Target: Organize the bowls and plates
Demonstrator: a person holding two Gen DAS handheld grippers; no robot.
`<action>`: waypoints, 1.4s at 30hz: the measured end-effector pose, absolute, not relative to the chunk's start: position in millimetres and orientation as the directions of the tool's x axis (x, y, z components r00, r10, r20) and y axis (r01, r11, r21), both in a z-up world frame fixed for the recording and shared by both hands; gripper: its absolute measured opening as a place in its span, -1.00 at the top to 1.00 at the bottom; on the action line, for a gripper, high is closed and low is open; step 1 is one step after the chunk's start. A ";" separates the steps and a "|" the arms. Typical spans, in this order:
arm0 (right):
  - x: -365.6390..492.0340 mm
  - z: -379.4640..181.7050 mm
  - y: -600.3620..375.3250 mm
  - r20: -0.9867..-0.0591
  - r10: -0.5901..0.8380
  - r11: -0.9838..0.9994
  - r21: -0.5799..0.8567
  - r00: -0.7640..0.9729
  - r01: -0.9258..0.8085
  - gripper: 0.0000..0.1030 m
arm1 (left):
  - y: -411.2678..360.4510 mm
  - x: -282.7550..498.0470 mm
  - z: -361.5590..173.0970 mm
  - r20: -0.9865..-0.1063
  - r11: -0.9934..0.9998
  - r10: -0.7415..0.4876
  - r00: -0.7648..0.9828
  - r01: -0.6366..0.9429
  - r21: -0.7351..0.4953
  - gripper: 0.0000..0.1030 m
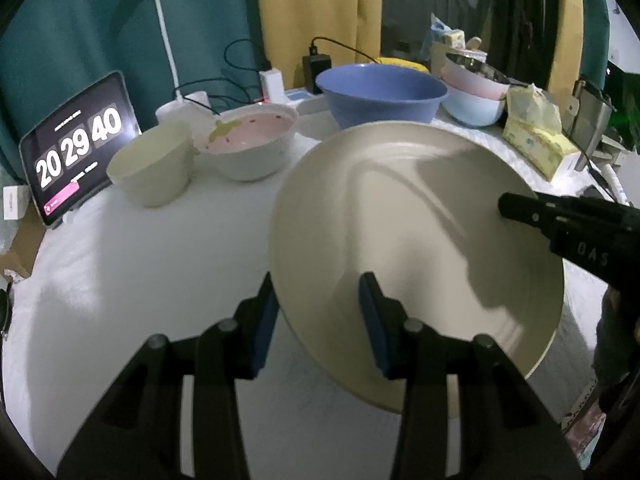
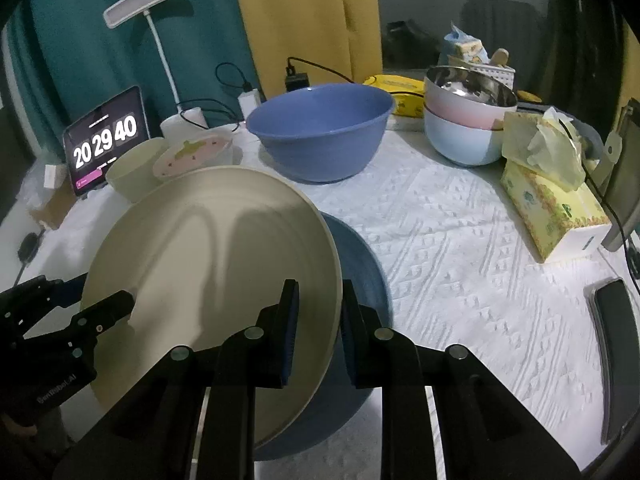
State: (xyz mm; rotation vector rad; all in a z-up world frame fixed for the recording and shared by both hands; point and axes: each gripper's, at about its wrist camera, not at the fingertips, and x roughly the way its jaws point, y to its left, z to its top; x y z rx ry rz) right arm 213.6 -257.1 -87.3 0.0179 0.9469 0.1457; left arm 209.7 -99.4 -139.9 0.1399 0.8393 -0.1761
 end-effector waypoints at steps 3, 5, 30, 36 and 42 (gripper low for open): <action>218.6 -90.4 -261.3 -0.812 0.131 0.990 0.081 0.569 -0.113 0.58 | -104.8 214.4 -145.4 -0.759 0.975 -0.097 0.644 0.214 0.056 0.19; 220.9 -92.9 -264.1 -0.815 0.128 0.991 0.081 0.565 -0.107 0.58 | -107.8 216.8 -148.8 -0.766 0.974 -0.097 0.635 0.218 0.058 0.19; 218.9 -85.4 -261.6 -0.799 0.032 0.995 -0.032 0.600 -0.096 -0.06 | -104.2 221.4 -150.4 -0.791 0.978 -0.137 0.596 0.209 -0.012 0.06; 219.8 -89.7 -269.5 -0.806 0.029 0.997 -0.019 0.591 -0.076 -0.10 | -87.8 227.8 -150.4 -0.784 0.989 -0.118 0.609 0.142 -0.039 -0.03; 222.1 -101.4 -276.7 -0.824 0.061 0.998 0.033 0.563 -0.060 -0.10 | -85.1 239.5 -159.6 -0.790 0.990 -0.130 0.599 0.126 -0.068 -0.03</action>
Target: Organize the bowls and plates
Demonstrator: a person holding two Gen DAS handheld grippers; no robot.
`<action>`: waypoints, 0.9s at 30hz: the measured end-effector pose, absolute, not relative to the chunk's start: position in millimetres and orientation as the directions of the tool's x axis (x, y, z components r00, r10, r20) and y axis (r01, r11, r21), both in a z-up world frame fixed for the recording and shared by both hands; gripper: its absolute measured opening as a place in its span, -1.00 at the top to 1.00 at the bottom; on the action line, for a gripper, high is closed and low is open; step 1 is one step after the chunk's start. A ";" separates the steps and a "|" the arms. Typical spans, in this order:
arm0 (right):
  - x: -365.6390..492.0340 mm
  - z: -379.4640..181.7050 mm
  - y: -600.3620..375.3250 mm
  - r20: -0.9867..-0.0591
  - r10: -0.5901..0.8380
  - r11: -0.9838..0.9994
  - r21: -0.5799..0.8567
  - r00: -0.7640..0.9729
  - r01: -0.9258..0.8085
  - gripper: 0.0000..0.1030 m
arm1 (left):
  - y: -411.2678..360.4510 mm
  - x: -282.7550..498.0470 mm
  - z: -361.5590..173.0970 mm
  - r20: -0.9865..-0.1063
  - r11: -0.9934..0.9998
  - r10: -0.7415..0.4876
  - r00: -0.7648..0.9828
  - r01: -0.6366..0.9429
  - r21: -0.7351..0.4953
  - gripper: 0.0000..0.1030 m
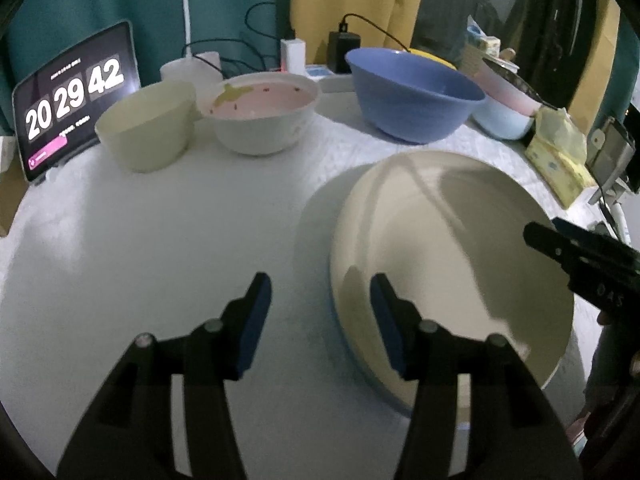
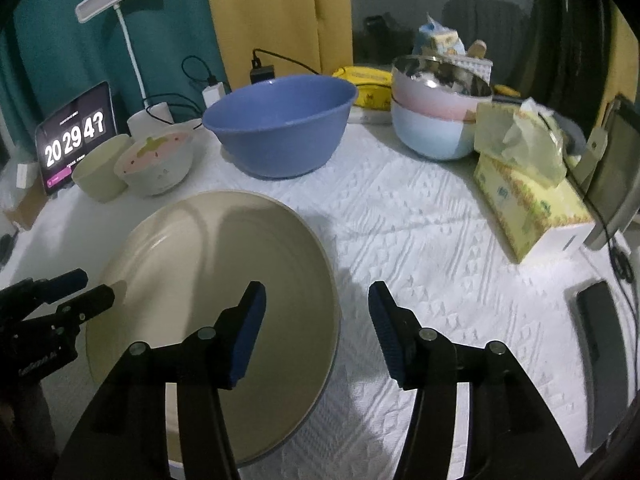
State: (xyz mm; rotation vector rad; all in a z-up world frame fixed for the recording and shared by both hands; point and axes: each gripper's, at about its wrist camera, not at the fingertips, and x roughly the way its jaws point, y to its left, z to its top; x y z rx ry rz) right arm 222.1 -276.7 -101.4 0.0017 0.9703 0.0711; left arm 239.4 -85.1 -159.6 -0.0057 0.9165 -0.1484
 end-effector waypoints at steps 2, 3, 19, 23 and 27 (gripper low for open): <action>224.1 -106.7 -279.7 -0.831 0.080 0.997 0.060 0.550 -0.054 -0.10 | -87.1 242.4 -162.9 -0.794 0.989 -0.137 0.592 0.132 -0.072 -0.03; 224.4 -108.4 -280.5 -0.833 0.090 0.996 0.073 0.545 -0.054 -0.10 | -88.2 243.8 -164.9 -0.797 0.988 -0.139 0.588 0.136 -0.072 -0.03; 224.6 -127.2 -284.7 -0.831 0.237 0.964 0.266 0.504 -0.014 0.02 | -94.4 248.1 -172.8 -0.780 0.965 -0.258 0.571 0.189 -0.181 -0.01; 223.6 -127.6 -284.4 -0.830 0.230 0.963 0.270 0.508 0.005 0.06 | -98.5 246.2 -172.2 -0.777 0.963 -0.265 0.571 0.206 -0.177 0.07; 221.7 -126.4 -282.4 -0.830 0.220 0.964 0.265 0.513 0.016 0.10 | -96.1 246.6 -171.7 -0.778 0.962 -0.268 0.568 0.200 -0.185 0.13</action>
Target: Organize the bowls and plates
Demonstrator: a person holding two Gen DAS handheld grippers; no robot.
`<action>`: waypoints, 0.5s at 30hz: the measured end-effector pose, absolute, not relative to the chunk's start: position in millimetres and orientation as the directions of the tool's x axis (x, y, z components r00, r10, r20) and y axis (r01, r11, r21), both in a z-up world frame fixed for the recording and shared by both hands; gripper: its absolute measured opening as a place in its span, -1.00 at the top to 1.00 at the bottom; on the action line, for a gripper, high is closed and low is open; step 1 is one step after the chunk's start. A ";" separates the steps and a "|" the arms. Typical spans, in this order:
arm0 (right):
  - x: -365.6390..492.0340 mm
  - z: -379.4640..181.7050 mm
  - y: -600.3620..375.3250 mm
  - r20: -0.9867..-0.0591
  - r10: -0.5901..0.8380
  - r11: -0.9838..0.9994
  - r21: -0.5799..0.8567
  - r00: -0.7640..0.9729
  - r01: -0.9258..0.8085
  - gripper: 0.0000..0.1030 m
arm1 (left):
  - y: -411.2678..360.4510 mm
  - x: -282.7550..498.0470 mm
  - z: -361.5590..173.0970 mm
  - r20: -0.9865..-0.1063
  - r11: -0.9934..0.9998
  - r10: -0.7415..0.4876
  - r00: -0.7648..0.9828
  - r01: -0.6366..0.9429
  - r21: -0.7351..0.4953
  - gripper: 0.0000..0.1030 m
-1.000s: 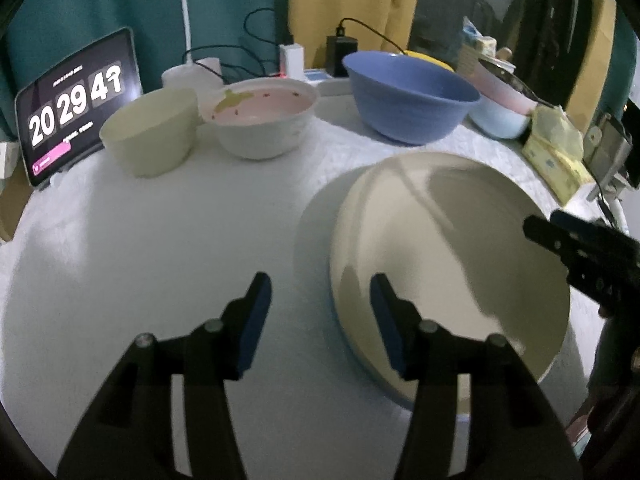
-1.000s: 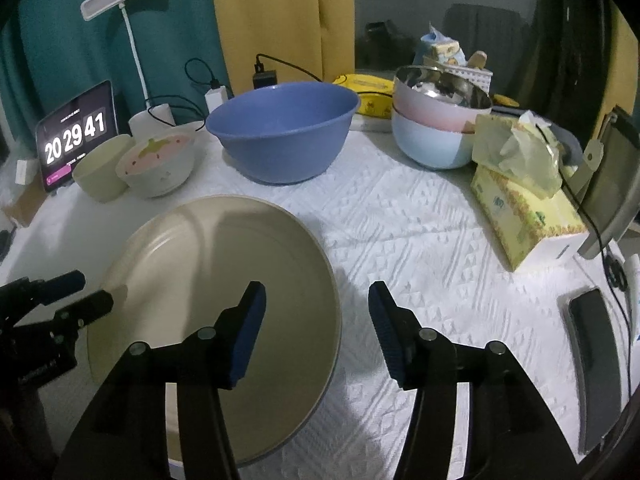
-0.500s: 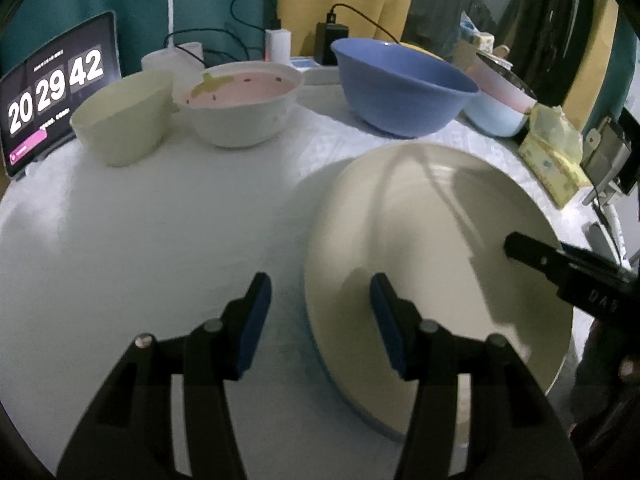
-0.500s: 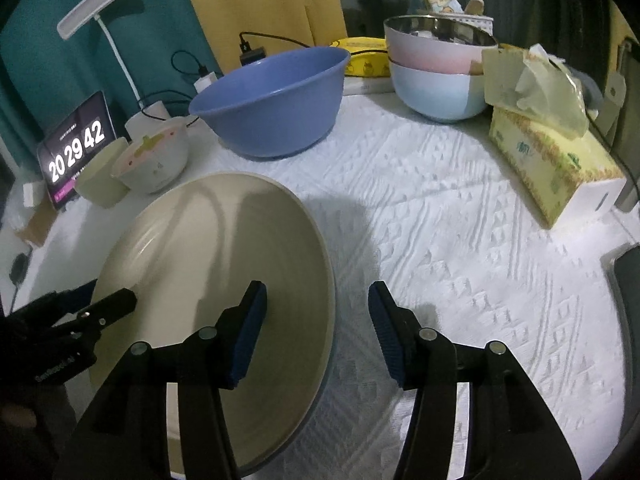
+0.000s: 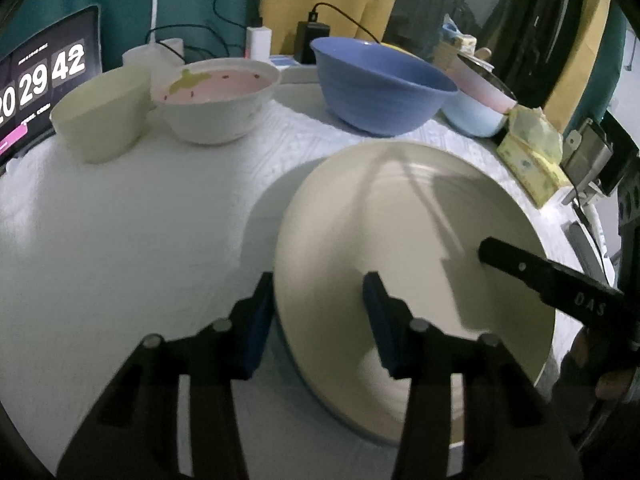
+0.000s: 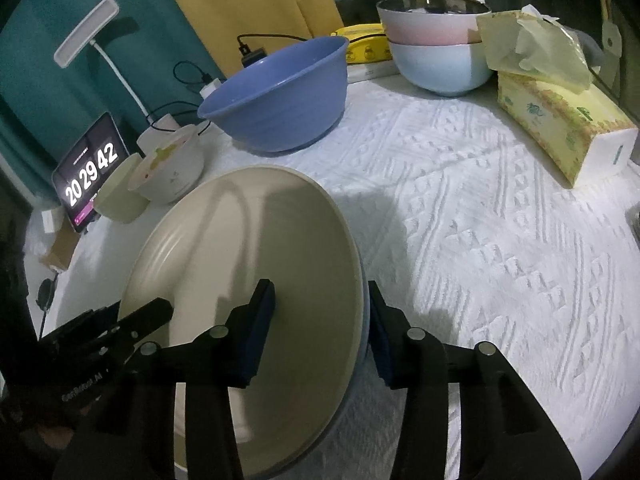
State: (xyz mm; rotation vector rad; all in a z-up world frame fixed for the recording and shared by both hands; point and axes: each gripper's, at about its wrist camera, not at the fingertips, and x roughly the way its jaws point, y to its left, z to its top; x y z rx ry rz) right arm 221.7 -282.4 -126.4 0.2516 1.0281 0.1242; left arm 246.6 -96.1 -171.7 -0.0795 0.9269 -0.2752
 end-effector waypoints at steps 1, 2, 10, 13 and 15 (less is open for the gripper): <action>220.9 -125.6 -282.1 -0.830 0.216 0.965 0.260 0.514 0.016 0.10 | -95.5 246.2 -171.7 -0.778 0.962 -0.271 0.567 0.199 -0.190 0.13; 219.2 -124.3 -282.1 -0.829 0.211 0.967 0.255 0.518 0.015 0.10 | -94.8 245.7 -171.7 -0.777 0.961 -0.273 0.567 0.198 -0.193 0.13; 214.7 -112.6 -274.8 -0.823 0.199 0.973 0.231 0.532 -0.008 0.16 | -85.5 235.8 -167.7 -0.772 0.959 -0.282 0.570 0.187 -0.212 0.14; 213.5 -108.4 -269.6 -0.820 0.203 0.973 0.230 0.535 -0.017 0.16 | -79.4 231.6 -163.8 -0.765 0.960 -0.281 0.579 0.183 -0.213 0.14; 211.8 -104.7 -266.0 -0.816 0.205 0.973 0.229 0.540 -0.024 0.16 | -75.4 228.0 -160.3 -0.758 0.961 -0.277 0.590 0.181 -0.210 0.14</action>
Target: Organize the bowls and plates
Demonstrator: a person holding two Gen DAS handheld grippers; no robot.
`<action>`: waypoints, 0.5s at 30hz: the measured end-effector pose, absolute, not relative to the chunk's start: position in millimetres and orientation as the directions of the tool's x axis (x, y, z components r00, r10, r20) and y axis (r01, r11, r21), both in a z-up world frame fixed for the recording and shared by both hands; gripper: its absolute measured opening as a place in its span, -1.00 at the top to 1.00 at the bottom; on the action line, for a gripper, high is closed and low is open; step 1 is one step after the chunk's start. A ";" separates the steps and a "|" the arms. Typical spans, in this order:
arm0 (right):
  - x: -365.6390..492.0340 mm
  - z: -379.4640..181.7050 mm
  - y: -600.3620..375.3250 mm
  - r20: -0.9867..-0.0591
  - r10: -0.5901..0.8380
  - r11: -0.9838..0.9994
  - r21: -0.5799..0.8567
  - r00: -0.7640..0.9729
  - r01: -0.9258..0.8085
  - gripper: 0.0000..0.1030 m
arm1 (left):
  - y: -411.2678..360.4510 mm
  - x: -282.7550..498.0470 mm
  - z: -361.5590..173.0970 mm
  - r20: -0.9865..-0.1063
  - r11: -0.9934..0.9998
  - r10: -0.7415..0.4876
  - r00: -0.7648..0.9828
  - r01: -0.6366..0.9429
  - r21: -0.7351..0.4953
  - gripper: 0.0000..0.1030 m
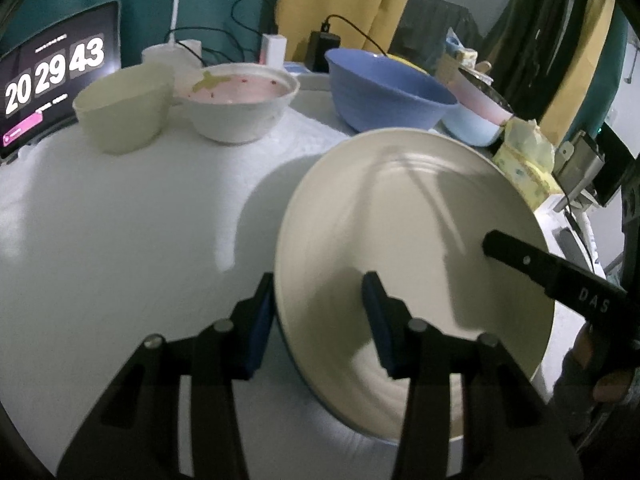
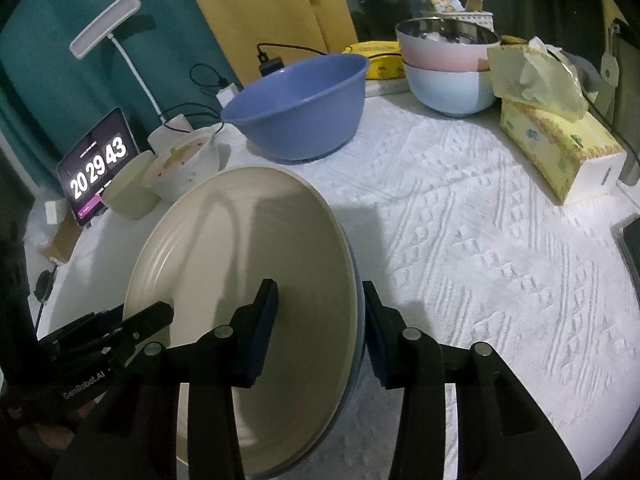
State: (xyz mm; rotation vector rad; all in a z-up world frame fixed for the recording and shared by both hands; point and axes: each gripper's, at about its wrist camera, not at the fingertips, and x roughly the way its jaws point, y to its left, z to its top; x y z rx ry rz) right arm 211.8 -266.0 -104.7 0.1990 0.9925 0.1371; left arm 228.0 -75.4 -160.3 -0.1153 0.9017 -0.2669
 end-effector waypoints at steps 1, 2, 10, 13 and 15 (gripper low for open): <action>211.3 -103.0 -263.7 -0.815 0.207 0.973 0.229 0.542 -0.027 0.16 | -73.6 226.4 -159.0 -0.756 0.961 -0.275 0.595 0.179 -0.209 0.14; 211.0 -101.6 -262.1 -0.813 0.209 0.973 0.230 0.543 -0.030 0.16 | -72.2 225.1 -157.6 -0.753 0.962 -0.274 0.598 0.177 -0.209 0.14; 207.5 -91.7 -239.4 -0.801 0.221 0.973 0.223 0.556 -0.066 0.16 | -49.0 213.6 -147.6 -0.737 0.965 -0.263 0.623 0.150 -0.217 0.14; 206.9 -88.3 -229.4 -0.795 0.230 0.971 0.223 0.562 -0.082 0.16 | -39.8 210.3 -144.3 -0.732 0.966 -0.255 0.631 0.140 -0.216 0.14; 207.2 -86.7 -223.0 -0.792 0.237 0.970 0.227 0.563 -0.090 0.16 | -32.2 208.6 -142.1 -0.731 0.968 -0.248 0.636 0.132 -0.213 0.14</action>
